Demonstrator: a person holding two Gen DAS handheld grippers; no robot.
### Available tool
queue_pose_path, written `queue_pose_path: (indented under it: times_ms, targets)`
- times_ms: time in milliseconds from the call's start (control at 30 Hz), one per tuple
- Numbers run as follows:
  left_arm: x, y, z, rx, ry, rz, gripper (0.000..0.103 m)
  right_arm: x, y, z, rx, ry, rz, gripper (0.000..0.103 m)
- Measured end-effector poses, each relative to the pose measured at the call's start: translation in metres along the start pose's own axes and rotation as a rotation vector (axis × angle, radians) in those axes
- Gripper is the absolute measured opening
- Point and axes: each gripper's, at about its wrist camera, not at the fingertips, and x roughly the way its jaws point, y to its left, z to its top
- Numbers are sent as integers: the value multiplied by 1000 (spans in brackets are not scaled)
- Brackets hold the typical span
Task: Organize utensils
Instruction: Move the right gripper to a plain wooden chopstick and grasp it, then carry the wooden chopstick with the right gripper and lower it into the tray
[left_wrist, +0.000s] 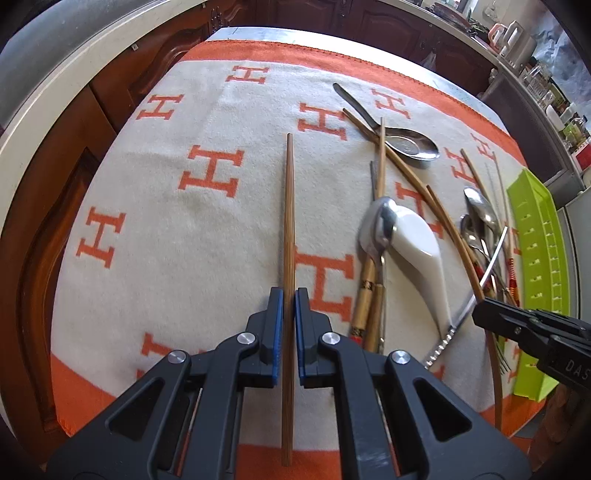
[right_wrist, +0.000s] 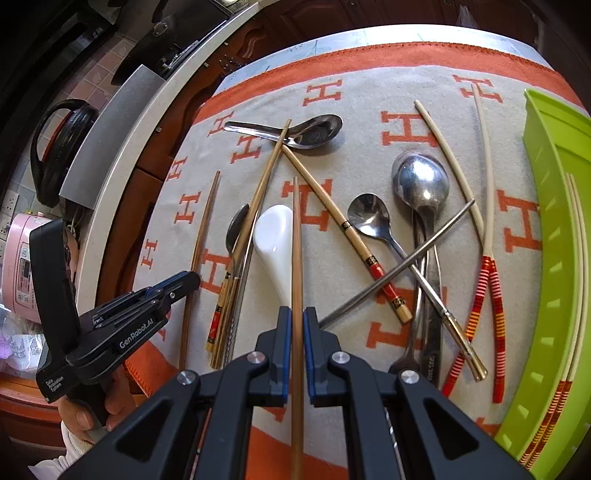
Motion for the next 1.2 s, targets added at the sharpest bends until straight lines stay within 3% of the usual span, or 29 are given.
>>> queue_pose_path:
  times_ms: [267,600,933,1200]
  targets:
    - [-50,-30,-13,54,-51,-81,4,-34,-1,-11,-12,-73,27,6]
    - [-90,-119,-18,184,-61,-201,4,-101,-34,-28,36,-225,28,6]
    - [-74,-234,-5,276,37,-342,4,-151,-108,-33,169,-345,-106,6]
    - [-30,-290,2,243,124,-375,4,-139,-153,-24,231,-304,-197,6]
